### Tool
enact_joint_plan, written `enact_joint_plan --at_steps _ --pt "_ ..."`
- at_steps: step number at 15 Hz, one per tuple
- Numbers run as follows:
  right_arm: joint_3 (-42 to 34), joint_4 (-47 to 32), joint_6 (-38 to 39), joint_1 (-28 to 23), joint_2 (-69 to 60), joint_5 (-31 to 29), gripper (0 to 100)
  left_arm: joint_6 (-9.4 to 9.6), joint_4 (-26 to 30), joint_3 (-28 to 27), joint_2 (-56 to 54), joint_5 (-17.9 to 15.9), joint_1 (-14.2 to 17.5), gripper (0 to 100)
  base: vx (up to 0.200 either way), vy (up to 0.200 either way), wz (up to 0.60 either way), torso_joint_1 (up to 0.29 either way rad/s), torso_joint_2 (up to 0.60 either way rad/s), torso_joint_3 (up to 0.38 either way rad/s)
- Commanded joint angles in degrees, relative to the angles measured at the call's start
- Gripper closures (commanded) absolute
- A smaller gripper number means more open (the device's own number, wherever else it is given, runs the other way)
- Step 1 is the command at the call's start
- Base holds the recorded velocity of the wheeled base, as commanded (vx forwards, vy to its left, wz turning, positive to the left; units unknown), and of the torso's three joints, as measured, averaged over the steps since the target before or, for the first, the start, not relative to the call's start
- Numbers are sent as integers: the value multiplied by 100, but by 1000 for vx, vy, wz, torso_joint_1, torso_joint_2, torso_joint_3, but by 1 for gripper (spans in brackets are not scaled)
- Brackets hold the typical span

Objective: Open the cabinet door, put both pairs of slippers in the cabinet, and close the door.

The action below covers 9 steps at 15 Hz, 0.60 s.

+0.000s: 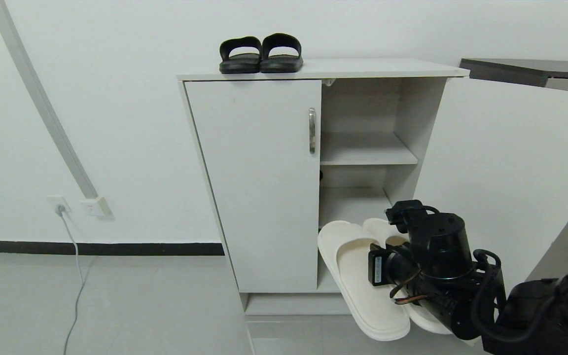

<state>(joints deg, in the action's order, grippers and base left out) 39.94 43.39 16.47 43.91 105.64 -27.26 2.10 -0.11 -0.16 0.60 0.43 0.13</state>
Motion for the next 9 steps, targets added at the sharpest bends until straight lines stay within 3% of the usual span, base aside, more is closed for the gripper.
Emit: enact_joint_plan --at_steps 1,2,3,4,6,9 --pt "-21 21 -3 39 0 10 100 107 20 16 -51 -315 -5 100 0 0 0 0 0 0" --pt "-21 82 -3 39 9 10 100 54 29 7 -51 -306 -5 100 0 0 0 0 0 0" --pt "-21 153 -12 39 53 10 100 -139 29 7 -51 -289 -5 100 0 0 0 0 0 0" --pt "-21 232 -21 39 114 1 100 -175 29 7 -51 -254 -5 100 0 0 0 0 0 0" --pt "41 364 -82 65 299 -16 100 -113 29 7 -51 -227 -5 100 0 0 0 0 0 0" --pt "550 425 -91 153 668 -807 100 -122 20 7 -51 -236 -5 100 0 0 0 0 0 0"
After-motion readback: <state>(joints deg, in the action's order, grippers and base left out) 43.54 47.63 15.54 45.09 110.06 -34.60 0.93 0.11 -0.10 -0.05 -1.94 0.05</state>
